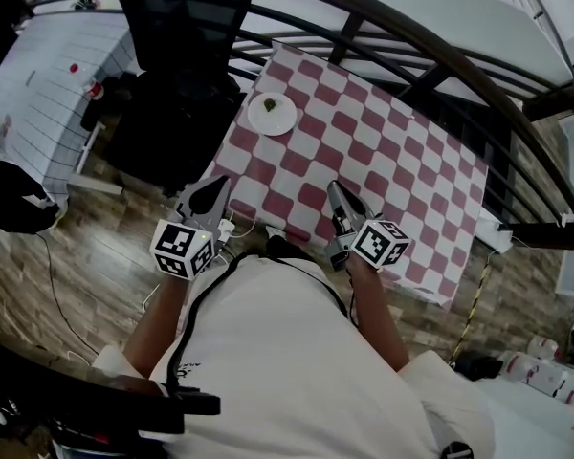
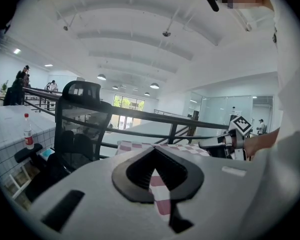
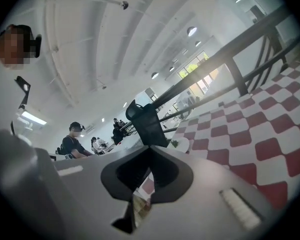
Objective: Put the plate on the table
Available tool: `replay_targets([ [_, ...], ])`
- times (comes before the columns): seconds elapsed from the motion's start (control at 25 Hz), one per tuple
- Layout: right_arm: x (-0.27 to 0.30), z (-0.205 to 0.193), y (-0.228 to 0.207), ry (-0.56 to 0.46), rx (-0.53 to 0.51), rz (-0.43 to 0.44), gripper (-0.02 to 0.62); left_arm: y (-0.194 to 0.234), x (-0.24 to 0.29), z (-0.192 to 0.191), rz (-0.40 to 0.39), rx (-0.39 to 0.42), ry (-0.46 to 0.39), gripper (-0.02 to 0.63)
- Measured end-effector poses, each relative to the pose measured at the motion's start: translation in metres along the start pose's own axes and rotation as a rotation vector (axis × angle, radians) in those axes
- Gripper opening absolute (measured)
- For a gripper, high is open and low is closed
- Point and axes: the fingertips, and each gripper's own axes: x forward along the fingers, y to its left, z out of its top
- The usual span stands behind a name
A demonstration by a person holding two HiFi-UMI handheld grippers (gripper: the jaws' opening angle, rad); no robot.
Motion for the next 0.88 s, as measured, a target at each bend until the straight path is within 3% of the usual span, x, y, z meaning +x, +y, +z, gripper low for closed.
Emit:
replay_targets([
  [0.4, -0.016, 0.008, 0.047, -0.044, -0.057, 0.095, 0.006, -0.009, -0.006, 0.011, -0.018, 0.0, -0.031, 0.008],
  [0.88, -0.009, 0.007, 0.043, -0.022, -0.09, 0.101, 0.006, -0.016, 0.006, 0.01, -0.022, -0.002, -0.027, 0.008],
])
